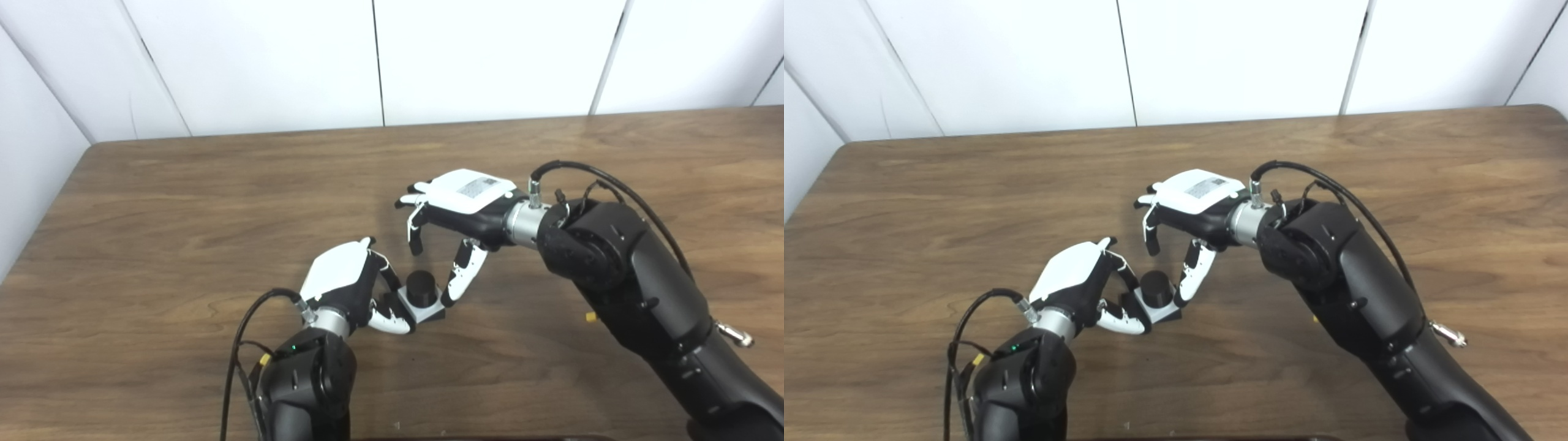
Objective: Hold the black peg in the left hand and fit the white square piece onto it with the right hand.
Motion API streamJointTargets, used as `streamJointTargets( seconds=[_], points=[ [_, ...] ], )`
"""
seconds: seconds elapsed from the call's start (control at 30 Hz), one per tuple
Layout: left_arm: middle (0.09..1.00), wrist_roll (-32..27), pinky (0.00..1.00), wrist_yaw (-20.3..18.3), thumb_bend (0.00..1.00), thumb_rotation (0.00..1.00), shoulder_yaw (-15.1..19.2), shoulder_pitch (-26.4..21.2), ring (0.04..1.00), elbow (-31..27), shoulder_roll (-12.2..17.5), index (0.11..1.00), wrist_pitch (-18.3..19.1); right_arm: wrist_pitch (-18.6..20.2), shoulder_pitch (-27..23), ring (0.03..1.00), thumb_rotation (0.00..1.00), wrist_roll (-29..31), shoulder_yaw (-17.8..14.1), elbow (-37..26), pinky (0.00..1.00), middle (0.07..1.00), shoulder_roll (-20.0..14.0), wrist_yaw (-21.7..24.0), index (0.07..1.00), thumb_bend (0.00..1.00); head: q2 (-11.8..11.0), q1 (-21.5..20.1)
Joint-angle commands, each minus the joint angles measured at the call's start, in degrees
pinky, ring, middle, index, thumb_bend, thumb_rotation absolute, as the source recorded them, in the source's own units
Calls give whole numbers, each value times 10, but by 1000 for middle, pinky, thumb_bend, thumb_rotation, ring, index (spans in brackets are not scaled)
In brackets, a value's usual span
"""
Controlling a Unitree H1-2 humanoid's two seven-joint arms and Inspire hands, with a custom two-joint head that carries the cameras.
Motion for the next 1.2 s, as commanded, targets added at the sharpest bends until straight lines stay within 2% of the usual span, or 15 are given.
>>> streamJointTargets(
  seconds=[0.0, 0.13, 0.27, 0.63, 0.9, 1.07, 1.17],
  points=[
    [1000, 20, 1000, -29, 998, 298, 1, -19, 1000, -21, 3, 645, -21, -5, -22, 1000, 318, 6, -12, -4, 1000, 951, -3, -20, 612, 973, 0, 0],
    [1000, 38, 1000, -60, 1000, 356, 6, -25, 1000, -25, 2, 902, -34, -5, -24, 1000, 327, 6, -11, -4, 1000, 952, -6, -21, 614, 971, -1, 0],
    [1000, 53, 1000, -74, 1000, 391, 11, -30, 1000, -25, 0, 933, -46, -4, -25, 1000, 328, 7, -12, -3, 1000, 949, -6, -22, 613, 967, -1, 0],
    [1000, 54, 1000, -94, 1000, 387, 30, -33, 1000, -26, -10, 995, -57, -1, -29, 1000, 329, 6, -14, -2, 1000, 956, -10, -22, 609, 972, -3, 2],
    [1000, 50, 1000, -105, 1000, 405, 42, -32, 1000, -36, -8, 1000, -70, 0, -28, 1000, 328, 8, -18, -4, 1000, 955, -11, -23, 606, 976, -6, 2],
    [1000, 59, 1000, -99, 1000, 393, 45, -26, 1000, -48, -18, 1000, -72, 2, -27, 1000, 316, 6, -20, -2, 1000, 957, -10, -23, 604, 975, -7, 3],
    [1000, 70, 1000, -110, 1000, 396, 45, -24, 1000, -62, -28, 1000, -77, -1, -27, 1000, 310, 6, -20, 3, 1000, 955, -11, -27, 602, 975, -9, 5]
  ],
)
